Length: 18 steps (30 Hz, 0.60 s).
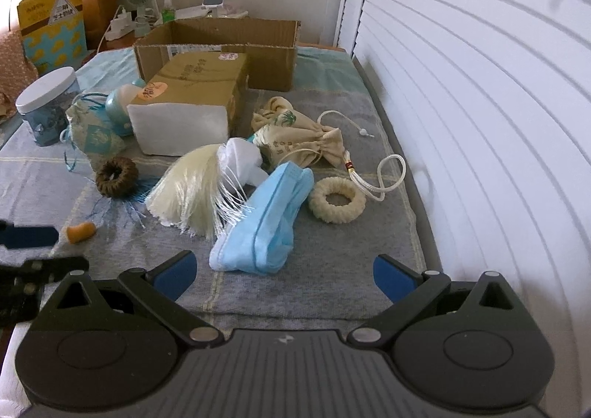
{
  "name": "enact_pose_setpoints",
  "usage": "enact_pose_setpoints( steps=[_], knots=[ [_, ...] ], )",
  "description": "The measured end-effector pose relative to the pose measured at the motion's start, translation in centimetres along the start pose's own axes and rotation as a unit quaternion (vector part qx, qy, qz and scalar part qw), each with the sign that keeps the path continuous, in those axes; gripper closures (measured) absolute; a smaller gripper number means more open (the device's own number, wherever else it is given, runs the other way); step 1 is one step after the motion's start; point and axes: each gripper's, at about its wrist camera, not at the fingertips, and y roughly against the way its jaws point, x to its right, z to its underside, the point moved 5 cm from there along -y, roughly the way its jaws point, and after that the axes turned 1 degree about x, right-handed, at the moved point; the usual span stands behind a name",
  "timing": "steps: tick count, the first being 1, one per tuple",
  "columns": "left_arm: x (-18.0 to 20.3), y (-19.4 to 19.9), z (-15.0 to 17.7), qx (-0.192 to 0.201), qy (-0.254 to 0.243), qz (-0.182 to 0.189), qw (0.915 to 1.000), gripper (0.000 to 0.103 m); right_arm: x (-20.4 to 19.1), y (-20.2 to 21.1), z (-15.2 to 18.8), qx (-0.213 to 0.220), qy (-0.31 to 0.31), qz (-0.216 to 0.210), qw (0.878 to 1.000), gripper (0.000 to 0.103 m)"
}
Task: Organize soft objects
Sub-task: 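Grasp the orange foam plug with the left gripper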
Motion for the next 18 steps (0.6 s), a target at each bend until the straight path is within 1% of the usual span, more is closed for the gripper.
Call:
enact_pose_setpoints(
  steps=[4, 10, 15, 18],
  knots=[
    [0.6, -0.5, -0.3, 0.003, -0.007, -0.007, 0.9999, 0.058, 0.3, -0.4, 0.1, -0.003, -0.005, 0.002, 1.0, 0.0],
    [0.2, -1.6, -1.2, 0.004, -0.011, -0.028, 0.9995, 0.058, 0.6, -0.7, 0.3, -0.006, -0.008, 0.0, 1.0, 0.0],
    [-0.1, -2.3, -1.8, 0.011, -0.001, -0.044, 0.999, 0.058, 0.7, -1.3, 0.5, -0.011, -0.007, -0.005, 1.0, 0.0],
    [-0.3, -2.5, -2.0, 0.014, 0.015, -0.05, 0.9985, 0.058, 0.7, -1.8, 0.8, -0.015, -0.003, -0.008, 1.0, 0.0]
  ],
)
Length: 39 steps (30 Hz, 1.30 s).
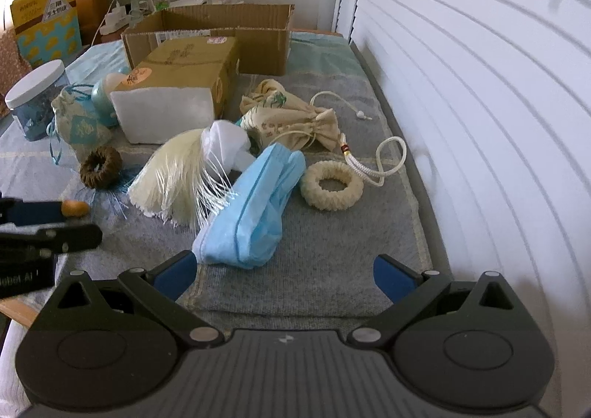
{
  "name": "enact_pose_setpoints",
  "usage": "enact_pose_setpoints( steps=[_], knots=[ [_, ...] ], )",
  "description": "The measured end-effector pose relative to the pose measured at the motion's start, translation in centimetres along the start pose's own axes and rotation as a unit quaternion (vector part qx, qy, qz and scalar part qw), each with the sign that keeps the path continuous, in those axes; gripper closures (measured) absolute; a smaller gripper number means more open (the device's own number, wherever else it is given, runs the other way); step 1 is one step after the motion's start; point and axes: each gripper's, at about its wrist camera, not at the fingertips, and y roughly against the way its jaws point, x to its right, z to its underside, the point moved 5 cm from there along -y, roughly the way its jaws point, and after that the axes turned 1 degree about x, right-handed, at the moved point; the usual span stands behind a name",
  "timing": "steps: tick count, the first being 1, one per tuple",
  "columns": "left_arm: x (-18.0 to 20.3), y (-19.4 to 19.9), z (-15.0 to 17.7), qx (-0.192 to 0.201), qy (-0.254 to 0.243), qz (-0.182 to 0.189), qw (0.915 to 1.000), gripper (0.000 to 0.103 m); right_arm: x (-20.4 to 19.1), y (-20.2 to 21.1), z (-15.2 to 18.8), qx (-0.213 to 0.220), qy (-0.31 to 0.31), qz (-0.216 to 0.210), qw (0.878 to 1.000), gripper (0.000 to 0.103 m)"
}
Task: Organize soft objects
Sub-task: 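Grasp the orange foam plug with the left gripper, then grasp the blue face mask with the right gripper while the left holds the plug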
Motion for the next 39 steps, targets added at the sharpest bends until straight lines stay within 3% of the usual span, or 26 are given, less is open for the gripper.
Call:
enact_pose_setpoints(
  steps=[4, 10, 17, 25, 29, 38, 39],
  knots=[
    [0.1, -0.3, -0.2, 0.003, 0.005, -0.01, 0.9999, 0.06, 0.0, -0.5, 0.5, -0.002, 0.002, -0.003, 1.0, 0.0],
    [-0.2, -0.3, -0.3, 0.011, 0.014, -0.029, 0.9994, 0.08, 0.3, -0.6, 0.7, 0.002, -0.002, -0.014, 1.0, 0.0],
    [-0.4, 0.0, -0.3, 0.009, 0.007, -0.018, 0.9998, 0.08, 0.4, -0.5, 1.1, 0.019, 0.001, -0.019, 1.0, 0.0],
    [-1.2, 1.3, -0.5, 0.006, -0.047, -0.014, 0.9988, 0.08, 0.3, -0.4, 0.9, 0.027, 0.007, -0.021, 0.999, 0.0],
    [-1.6, 1.5, -0.8, 0.009, -0.059, -0.011, 0.9982, 0.08, -0.9, 0.5, 0.2, 0.053, 0.03, -0.028, 0.998, 0.0],
    [-1.9, 1.2, -0.5, 0.008, -0.06, 0.014, 0.9981, 0.08, -3.3, 0.1, -1.2, 0.057, 0.078, -0.019, 0.995, 0.028],
    [-1.9, 1.2, -0.4, 0.009, -0.061, 0.016, 0.998, 0.08, -3.4, -0.1, -1.1, 0.05, 0.082, -0.018, 0.995, 0.035]
  ],
)
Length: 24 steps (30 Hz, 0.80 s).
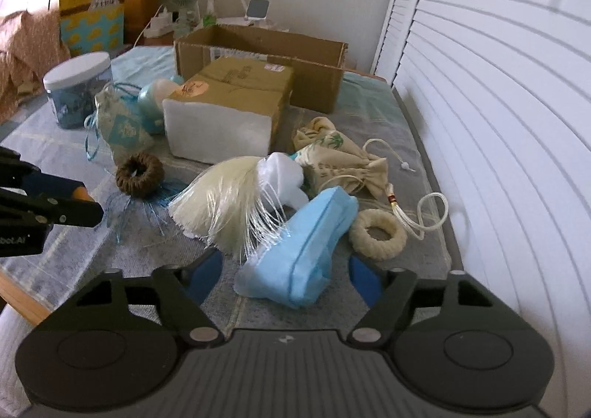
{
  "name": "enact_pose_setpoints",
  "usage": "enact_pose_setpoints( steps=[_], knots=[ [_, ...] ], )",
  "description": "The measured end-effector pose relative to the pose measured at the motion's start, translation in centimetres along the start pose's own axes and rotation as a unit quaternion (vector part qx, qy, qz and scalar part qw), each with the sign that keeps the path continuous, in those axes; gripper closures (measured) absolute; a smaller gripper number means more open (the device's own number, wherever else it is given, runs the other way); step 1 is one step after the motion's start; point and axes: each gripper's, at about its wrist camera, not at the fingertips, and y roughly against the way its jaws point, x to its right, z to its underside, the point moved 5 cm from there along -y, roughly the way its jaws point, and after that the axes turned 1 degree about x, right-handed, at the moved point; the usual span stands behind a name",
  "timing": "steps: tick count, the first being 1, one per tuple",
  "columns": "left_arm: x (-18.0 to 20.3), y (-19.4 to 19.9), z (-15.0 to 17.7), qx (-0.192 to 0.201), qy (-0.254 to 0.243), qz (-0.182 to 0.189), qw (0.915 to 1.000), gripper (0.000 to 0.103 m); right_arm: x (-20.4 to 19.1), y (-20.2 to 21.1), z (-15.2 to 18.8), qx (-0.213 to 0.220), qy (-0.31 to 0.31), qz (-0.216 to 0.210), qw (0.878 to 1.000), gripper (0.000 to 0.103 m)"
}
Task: Organize soft objects
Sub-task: 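Grasp the blue face mask with the right gripper while the left holds the plug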
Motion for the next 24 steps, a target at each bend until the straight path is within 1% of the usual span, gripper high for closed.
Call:
enact_pose_setpoints(
  steps=[1, 4, 8, 10, 13, 18, 20, 21, 22, 24],
  knots=[
    [0.0, 0.0, 0.0, 0.0, -0.001, 0.002, 1.0, 0.08, 0.1, -0.1, 0.2, -0.005, 0.002, 0.003, 1.0, 0.044],
    [-0.1, 0.0, 0.1, 0.0, -0.004, 0.007, 1.0, 0.08, 0.5, 0.2, 0.5, -0.011, -0.002, 0.008, 1.0, 0.048],
    [-0.1, -0.1, 0.1, -0.001, -0.005, 0.011, 0.9999, 0.08, 1.6, 0.8, 1.1, -0.019, -0.014, 0.022, 0.999, 0.048],
    [-0.1, -0.2, 0.1, 0.0, -0.006, 0.013, 0.9999, 0.08, 1.8, 0.9, 1.1, -0.019, -0.016, 0.025, 0.999, 0.044],
    [0.0, -0.2, 0.0, 0.001, -0.006, 0.014, 0.9999, 0.08, 1.5, 0.5, 0.7, -0.016, -0.008, 0.03, 0.999, 0.041],
    [-0.1, 0.0, -0.1, 0.003, -0.007, 0.014, 0.9999, 0.08, 1.0, -0.6, 0.0, -0.015, 0.004, 0.037, 0.999, 0.041],
    [-0.2, 0.0, -0.2, 0.003, -0.007, 0.014, 0.9999, 0.08, 1.0, -0.6, -0.1, -0.015, 0.007, 0.035, 0.999, 0.044],
    [-0.2, 0.1, -0.3, 0.002, -0.006, 0.015, 0.9999, 0.08, 1.1, -0.6, -0.1, -0.016, 0.006, 0.036, 0.999, 0.051],
    [-0.2, 0.2, -0.4, 0.001, -0.006, 0.015, 0.9999, 0.08, 1.1, -0.4, -0.1, -0.017, 0.005, 0.034, 0.999, 0.054],
    [-0.2, 0.4, -0.6, 0.001, -0.006, 0.017, 0.9998, 0.08, 1.3, 0.0, -0.3, -0.017, 0.002, 0.032, 0.999, 0.057]
  ],
)
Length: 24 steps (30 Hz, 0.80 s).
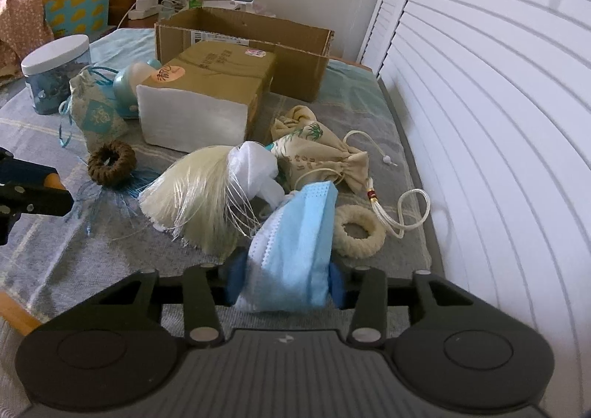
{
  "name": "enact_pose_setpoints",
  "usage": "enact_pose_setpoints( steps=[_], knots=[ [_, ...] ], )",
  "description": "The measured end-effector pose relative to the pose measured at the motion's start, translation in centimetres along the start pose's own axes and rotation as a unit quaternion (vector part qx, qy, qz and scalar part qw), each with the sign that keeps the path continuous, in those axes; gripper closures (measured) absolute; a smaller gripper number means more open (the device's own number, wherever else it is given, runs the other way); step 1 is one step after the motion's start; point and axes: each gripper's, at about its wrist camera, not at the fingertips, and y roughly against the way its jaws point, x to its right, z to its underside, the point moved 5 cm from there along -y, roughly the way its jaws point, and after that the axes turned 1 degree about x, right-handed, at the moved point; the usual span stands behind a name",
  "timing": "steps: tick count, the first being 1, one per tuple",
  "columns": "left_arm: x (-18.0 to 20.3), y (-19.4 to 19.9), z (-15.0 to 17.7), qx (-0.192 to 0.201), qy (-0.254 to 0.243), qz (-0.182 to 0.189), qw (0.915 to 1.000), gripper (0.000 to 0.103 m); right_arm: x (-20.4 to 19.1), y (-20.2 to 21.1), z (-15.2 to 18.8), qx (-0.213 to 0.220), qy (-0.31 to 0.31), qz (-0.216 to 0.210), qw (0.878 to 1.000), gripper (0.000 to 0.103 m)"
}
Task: Organize soft objects
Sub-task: 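Grasp the blue face mask with the right gripper while the left holds the plug, then carry the mask into the cardboard box and open the right gripper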
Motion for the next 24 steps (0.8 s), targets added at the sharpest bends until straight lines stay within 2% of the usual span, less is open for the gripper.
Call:
enact_pose_setpoints(
  steps=[3, 14, 20, 24],
  knots=[
    [0.0, 0.4, -0.4, 0.002, -0.001, 0.002, 1.0, 0.08, 0.2, 0.9, -0.3, 0.006, -0.005, -0.005, 1.0, 0.061],
    [-1.0, 2.7, -3.0, 0.019, -0.018, 0.011, 0.9996, 0.08, 1.1, 5.9, -4.3, 0.058, -0.016, -0.032, 0.998, 0.062],
    [-2.0, 3.9, -4.8, 0.038, -0.022, 0.02, 0.9988, 0.08, 1.2, 7.0, -8.2, 0.092, -0.016, -0.037, 0.995, 0.062],
    [-2.8, 4.0, -5.9, 0.045, -0.023, 0.025, 0.9984, 0.08, 1.0, 6.0, -11.5, 0.108, -0.015, -0.051, 0.993, 0.061]
  ],
)
